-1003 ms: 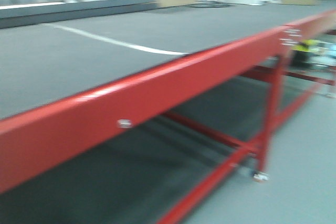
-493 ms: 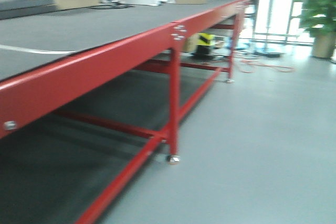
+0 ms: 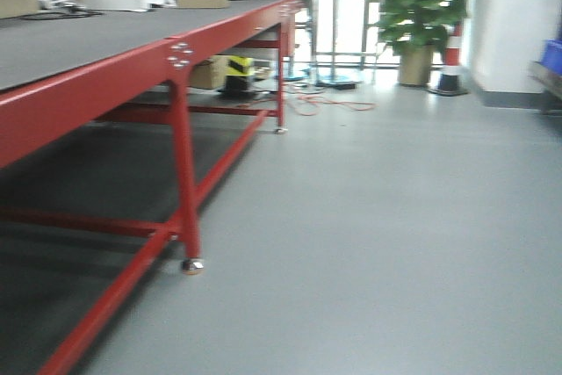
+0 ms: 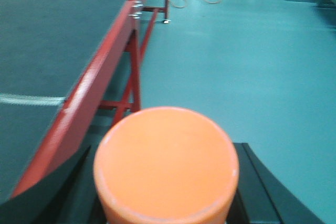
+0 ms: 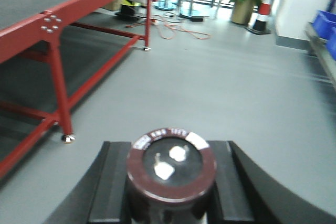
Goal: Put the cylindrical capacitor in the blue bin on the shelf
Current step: 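Drive the base to the shelf of blue bins holding both objects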
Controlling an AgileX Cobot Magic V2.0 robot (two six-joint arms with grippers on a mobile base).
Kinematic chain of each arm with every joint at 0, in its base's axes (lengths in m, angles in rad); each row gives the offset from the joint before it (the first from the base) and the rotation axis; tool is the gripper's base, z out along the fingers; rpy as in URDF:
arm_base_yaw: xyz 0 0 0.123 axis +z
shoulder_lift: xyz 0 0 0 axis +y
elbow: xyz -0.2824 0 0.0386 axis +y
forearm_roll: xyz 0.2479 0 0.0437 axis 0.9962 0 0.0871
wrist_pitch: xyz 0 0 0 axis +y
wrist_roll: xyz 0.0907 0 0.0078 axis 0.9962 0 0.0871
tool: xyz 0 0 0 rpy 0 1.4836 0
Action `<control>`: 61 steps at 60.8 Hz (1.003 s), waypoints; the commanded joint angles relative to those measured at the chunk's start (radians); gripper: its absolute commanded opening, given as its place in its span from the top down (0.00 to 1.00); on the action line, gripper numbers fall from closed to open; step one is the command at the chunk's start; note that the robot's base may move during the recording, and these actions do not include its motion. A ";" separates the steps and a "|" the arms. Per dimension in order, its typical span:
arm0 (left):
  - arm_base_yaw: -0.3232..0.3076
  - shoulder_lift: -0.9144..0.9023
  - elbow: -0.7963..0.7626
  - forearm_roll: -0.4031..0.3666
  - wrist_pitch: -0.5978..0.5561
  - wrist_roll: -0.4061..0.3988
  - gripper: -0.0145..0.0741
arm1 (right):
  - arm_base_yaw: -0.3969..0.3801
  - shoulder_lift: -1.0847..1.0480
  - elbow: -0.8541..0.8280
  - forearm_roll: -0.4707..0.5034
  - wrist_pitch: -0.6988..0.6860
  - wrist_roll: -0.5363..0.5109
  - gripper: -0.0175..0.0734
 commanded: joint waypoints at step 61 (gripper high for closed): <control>-0.006 -0.005 -0.006 -0.001 -0.022 -0.004 0.96 | 0.001 -0.005 -0.003 -0.002 -0.024 -0.004 0.98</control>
